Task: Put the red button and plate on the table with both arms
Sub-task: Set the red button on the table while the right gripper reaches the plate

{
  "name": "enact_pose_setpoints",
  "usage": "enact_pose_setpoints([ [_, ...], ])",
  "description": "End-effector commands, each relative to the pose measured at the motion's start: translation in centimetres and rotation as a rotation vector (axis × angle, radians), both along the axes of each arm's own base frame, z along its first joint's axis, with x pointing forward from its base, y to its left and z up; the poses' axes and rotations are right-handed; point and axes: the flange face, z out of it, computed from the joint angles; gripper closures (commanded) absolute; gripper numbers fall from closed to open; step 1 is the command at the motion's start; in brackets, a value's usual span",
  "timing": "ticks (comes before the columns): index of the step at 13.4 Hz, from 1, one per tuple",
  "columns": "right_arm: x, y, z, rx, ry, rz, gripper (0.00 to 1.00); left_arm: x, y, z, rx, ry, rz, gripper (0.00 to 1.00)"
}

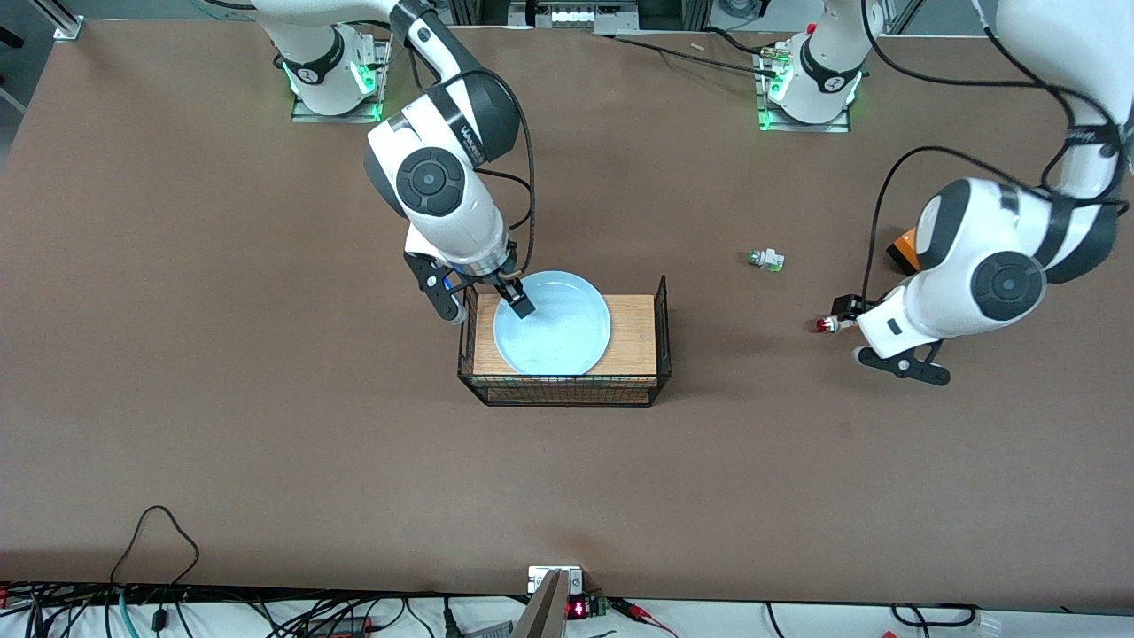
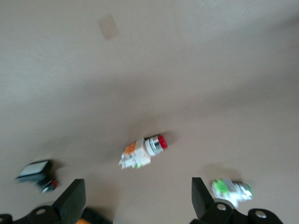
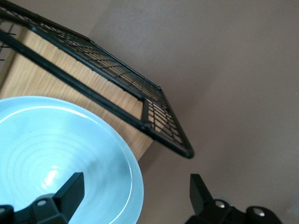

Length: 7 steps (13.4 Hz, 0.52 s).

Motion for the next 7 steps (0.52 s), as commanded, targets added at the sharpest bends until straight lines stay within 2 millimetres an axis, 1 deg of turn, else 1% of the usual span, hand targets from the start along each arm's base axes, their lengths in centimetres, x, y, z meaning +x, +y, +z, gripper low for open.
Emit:
enact_pose_setpoints([
  [1,0.4,0.3,-0.6,-0.008,-0.001,-0.017,0.00,1.0,-1.7,7.3,0.014,-0.019,-0.038,0.00],
  [2,0.6,0.5,-0.7,0.003,-0.015,-0.022,0.01,0.9,-2.1,9.4,0.000,-0.011,-0.050,0.00],
  [3,0.5,0.7,-0.9,0.003,-0.017,-0.019,0.04,0.6,-2.9,11.5,-0.016,-0.007,-0.071,0.00],
  [4,0.5,0.7,-1.4,-0.001,-0.011,-0.018,0.12,0.4,-3.3,15.3,-0.016,-0.039,-0.065,0.00],
  [5,0.4,0.8,-1.7,-0.003,-0.008,-0.015,0.20,0.2,-3.1,16.6,-0.038,-0.040,-0.053,0.00],
  [6,0.4,0.8,-1.8,-0.004,-0.007,-0.015,0.25,-0.9,-2.9,18.8,-0.074,-0.062,-0.025,0.00],
  [7,0.4,0.8,-1.8,-0.004,-0.007,-0.015,0.28,-2.1,-1.8,19.0,-0.055,-0.063,0.018,0.00],
])
